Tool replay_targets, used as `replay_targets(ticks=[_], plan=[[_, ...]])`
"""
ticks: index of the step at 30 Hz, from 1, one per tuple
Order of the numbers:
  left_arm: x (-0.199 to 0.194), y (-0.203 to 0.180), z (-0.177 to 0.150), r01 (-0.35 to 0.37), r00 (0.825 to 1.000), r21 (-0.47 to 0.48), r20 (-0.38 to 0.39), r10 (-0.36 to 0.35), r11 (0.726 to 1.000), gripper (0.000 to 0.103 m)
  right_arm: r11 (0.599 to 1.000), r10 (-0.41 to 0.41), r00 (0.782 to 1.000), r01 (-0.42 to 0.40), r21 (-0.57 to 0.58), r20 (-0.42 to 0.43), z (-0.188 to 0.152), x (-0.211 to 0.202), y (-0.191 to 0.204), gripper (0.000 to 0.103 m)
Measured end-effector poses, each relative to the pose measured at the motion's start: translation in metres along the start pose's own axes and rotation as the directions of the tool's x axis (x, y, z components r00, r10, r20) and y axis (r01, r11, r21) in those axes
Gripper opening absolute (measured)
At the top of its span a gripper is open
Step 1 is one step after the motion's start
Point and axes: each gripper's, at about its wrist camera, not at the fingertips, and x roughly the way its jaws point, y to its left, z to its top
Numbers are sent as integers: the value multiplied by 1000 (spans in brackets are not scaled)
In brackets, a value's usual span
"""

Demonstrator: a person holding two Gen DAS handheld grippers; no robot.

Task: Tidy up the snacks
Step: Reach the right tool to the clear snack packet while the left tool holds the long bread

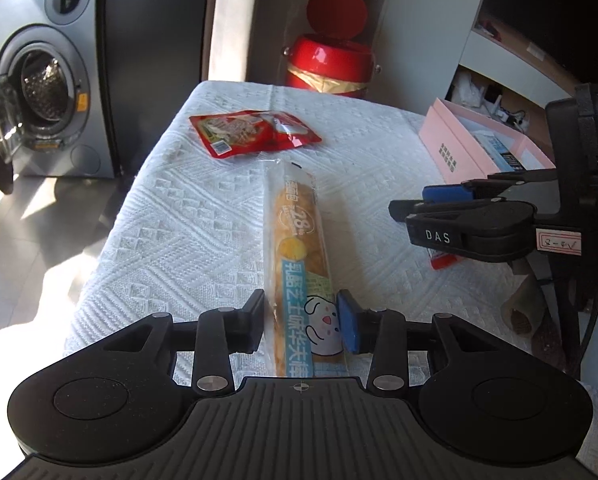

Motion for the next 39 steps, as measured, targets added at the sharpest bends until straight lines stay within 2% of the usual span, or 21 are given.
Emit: replay_targets(ticks=[4,8,9,12,14,15,16,19,21,25,28,32,35,39], plan=[[10,1,15,-4,999,-24,35,5,1000,42,992,124,992,-124,-8,-6,-30,-37,-1,35],[26,-4,26,13,1000,-27,21,-12,1000,40,988,152,988,-152,-18,0,-63,-73,-7,35],[27,-7,26,16,1000,-23,19,-16,1000,36,989,149,989,-149,-17,3,-71,-81,-11,35],[25,-24,21,74,997,12,13,-74,997,36,993,116,993,-116,-1,28,-92,-100,-25,37],[22,-40,15,94,996,51,3,-94,994,36,996,88,995,-88,16,45,-106,-114,-36,49],[20,-51,11,93,996,82,-2,-94,992,37,997,77,996,-79,23,52,-112,-120,-39,62],[18,-60,7,85,996,109,-1,-86,990,37,997,67,996,-69,32,62,-118,-126,-43,68],[9,-86,-1,56,998,193,19,-60,980,37,998,38,997,-41,48,62,-132,-138,-52,71],[3,-98,-2,60,997,229,26,-68,972,37,997,20,998,-24,75,53,-137,-140,-59,72],[6,-116,-8,130,991,267,-50,-121,955,35,990,26,999,-31,141,37,-139,-139,-69,73],[11,-125,-18,121,992,302,-70,-104,946,37,987,6,999,-12,157,35,-141,-137,-72,73],[13,-126,-18,115,992,302,-77,-96,946,38,984,-6,999,-2,177,44,-144,-140,-75,73],[15,-124,-18,116,992,298,-85,-94,947,39,976,-21,996,2,218,83,-145,-149,-83,73],[21,-124,-21,135,988,284,-117,-105,949,40,929,-90,989,41,367,117,-146,-157,-108,73]])
